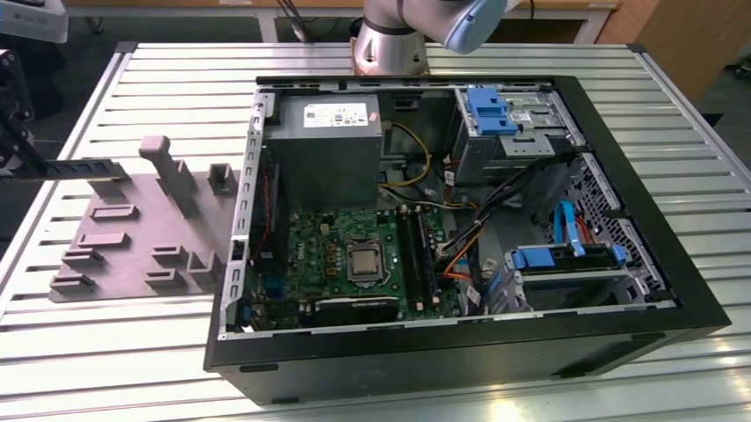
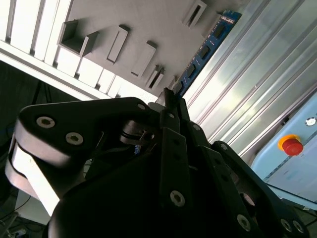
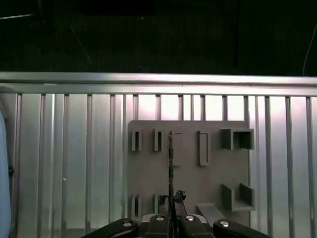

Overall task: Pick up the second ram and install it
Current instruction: 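Pick up the second ram and move it above second insertion slot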

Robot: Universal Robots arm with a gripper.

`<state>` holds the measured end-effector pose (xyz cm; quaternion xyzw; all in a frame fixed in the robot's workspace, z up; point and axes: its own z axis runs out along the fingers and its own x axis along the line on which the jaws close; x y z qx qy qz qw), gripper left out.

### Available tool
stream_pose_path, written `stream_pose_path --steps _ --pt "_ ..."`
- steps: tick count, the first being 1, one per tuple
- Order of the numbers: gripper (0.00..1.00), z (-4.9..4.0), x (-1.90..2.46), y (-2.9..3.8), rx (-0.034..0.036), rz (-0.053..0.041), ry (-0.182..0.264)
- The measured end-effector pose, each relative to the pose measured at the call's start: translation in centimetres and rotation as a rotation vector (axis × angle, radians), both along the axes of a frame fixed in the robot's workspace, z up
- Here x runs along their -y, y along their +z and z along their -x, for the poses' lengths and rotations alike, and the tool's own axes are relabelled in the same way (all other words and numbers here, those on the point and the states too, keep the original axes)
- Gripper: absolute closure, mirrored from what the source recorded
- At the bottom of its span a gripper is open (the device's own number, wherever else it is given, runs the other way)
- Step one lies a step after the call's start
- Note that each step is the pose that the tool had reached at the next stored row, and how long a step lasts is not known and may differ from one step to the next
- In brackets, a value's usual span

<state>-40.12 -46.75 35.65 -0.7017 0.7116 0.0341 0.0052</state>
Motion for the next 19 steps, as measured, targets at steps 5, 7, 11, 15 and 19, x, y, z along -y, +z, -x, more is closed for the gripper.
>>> stream_pose_path --steps 5,7,11,15,19 --pt "0.86 0.0 0.0 0.76 0.0001 -0.0001 0.0" --pt "0.86 0.0 -0.01 1.05 0.0001 -0.0001 0.0" --pt "0.86 0.0 -0.01 1.54 0.0 -0.0001 0.0" --pt "0.86 0.0 -0.03 2.03 0.0001 -0.0001 0.0" --pt "0.86 0.0 -0.05 2.61 0.0 0.0 0.0"
